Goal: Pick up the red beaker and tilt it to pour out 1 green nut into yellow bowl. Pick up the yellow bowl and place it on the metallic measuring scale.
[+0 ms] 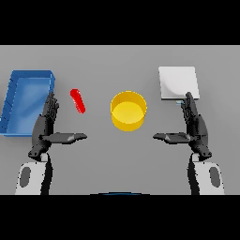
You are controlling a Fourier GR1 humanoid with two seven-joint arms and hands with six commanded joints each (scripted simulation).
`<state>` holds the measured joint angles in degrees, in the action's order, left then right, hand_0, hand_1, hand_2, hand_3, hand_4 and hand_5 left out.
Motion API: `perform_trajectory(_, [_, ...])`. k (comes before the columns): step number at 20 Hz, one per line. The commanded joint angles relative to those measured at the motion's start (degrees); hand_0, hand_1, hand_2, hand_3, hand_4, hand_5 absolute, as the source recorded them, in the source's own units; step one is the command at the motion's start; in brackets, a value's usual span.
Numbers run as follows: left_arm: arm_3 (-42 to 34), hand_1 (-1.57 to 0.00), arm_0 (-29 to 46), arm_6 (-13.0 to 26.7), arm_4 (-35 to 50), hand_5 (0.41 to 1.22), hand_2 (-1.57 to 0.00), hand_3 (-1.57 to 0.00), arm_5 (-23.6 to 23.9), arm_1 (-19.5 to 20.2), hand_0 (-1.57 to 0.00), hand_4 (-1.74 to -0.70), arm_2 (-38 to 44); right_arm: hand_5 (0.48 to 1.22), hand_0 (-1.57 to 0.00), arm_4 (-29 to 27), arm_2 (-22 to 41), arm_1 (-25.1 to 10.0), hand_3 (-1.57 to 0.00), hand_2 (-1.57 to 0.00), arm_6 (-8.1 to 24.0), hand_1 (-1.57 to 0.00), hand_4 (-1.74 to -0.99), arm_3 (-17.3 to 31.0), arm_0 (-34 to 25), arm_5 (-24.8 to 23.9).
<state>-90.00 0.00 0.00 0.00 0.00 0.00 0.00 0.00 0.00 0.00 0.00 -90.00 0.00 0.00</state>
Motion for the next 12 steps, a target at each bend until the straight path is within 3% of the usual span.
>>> perform_trajectory(1, [-0.2, 0.0, 0.2, -0.1, 0.1, 0.599, 0.0, 0.0, -0.1, 0.1, 0.0, -1.15, 0.1, 0.599, 0.0, 0.0, 0.0, 0.0, 0.0, 0.0, 0.0, 0.0, -1.167, 0.0, 0.0, -0.1])
perform_trajectory(6, [-2.3, 0.0, 2.9, -0.6, 1.0, 0.599, 0.0, 0.0, -1.4, 1.0, 0.0, -1.15, 0.1, 0.599, 0.0, 0.2, 0.7, 0.6, 0.0, 0.0, 0.1, 0.0, -1.167, -0.4, 0.4, -0.3])
perform_trajectory(7, [-4.9, 0.0, 5.1, -0.8, -1.1, 0.599, 0.0, 0.0, -2.5, 2.7, 0.0, -1.15, -1.4, 0.599, 0.0, 7.0, 3.2, -2.1, 0.0, 0.0, -3.4, 0.0, -1.167, -2.3, 2.1, -1.8])
perform_trajectory(8, [-7.4, 0.0, 6.9, -0.3, -2.3, 0.599, 0.0, 0.0, -3.1, 3.6, 0.0, -1.16, -2.7, 0.595, 0.0, 11.6, 5.4, -2.4, 0.0, 0.0, -4.7, 0.0, -1.163, -3.9, 3.9, -3.5])
perform_trajectory(12, [-10.3, 0.0, 8.1, 2.4, -4.2, 0.6, 0.0, 0.0, -3.2, 5.2, 0.0, -1.16, -3.6, 0.591, 0.0, 17.3, 7.6, -3.2, 0.0, 0.0, -3.3, 0.0, -1.162, -6.4, 5.6, -5.8])
